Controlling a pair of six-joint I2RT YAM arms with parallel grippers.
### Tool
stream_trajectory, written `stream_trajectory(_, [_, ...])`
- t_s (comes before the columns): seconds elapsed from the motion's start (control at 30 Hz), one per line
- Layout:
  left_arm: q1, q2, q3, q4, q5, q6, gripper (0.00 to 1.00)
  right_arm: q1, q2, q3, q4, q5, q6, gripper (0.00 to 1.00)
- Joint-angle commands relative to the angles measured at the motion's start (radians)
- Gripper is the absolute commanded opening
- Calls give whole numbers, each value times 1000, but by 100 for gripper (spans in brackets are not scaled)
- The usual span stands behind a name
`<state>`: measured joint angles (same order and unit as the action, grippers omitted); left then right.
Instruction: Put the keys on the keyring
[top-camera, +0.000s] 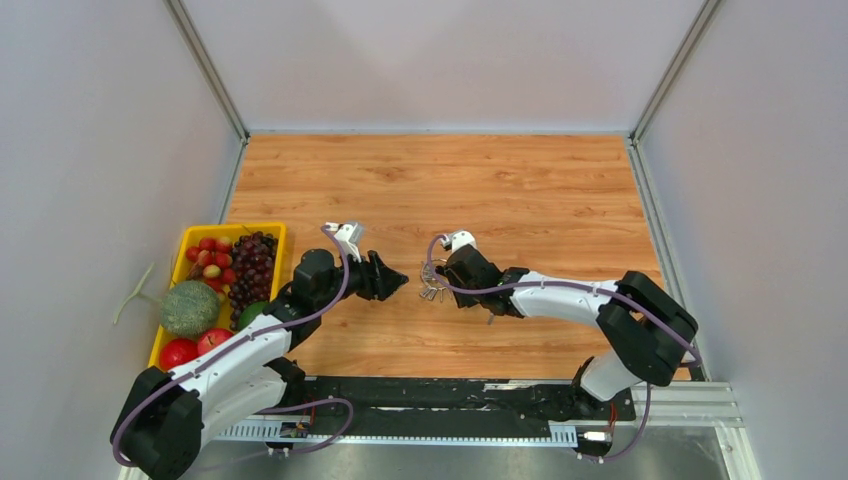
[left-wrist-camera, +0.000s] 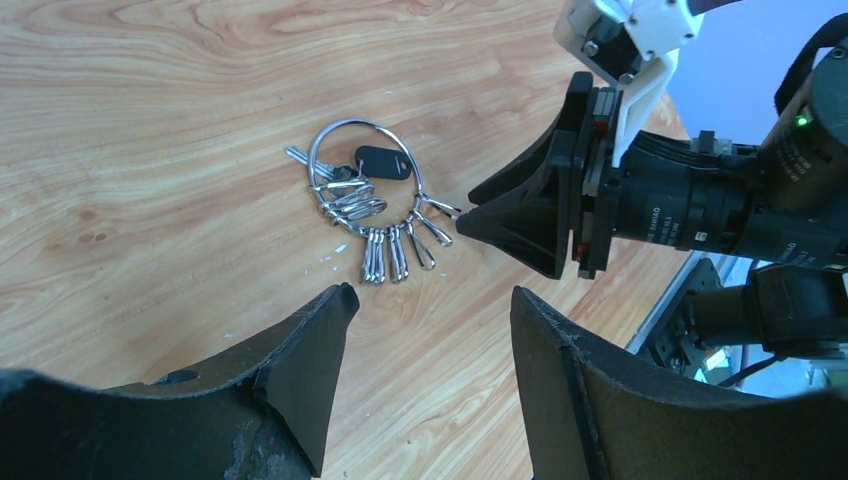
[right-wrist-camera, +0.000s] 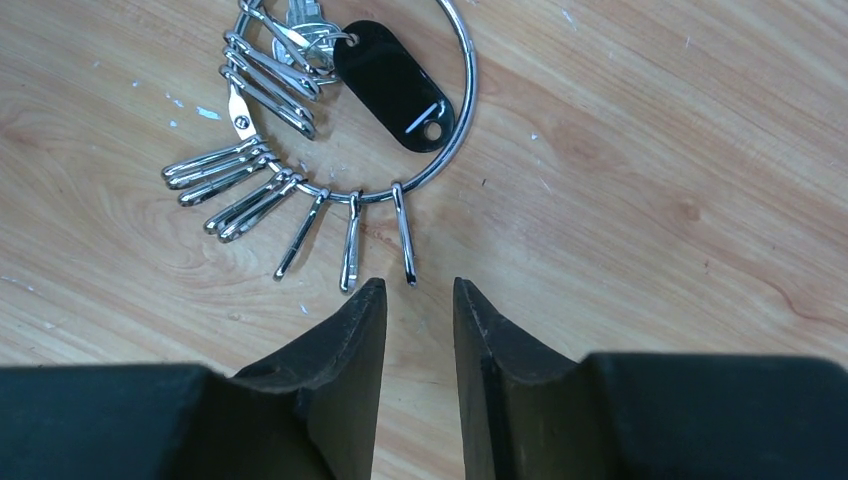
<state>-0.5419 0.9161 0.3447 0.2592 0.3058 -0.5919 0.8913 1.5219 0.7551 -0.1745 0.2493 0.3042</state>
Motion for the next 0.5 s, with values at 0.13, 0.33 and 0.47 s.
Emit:
stream_trajectory(0.13, [-3,-10,-9,48,24,28,69,-20,45,53,53,-8,-29,30])
stream_trajectory(0.33, [-3,-16,-10,46,21,29,69,-28,63,55,73,-28,-42,25])
stream_trajectory(0.47, [-3,-17,-10,44,19,33,69,-31,79,56,81,-62,-49,20])
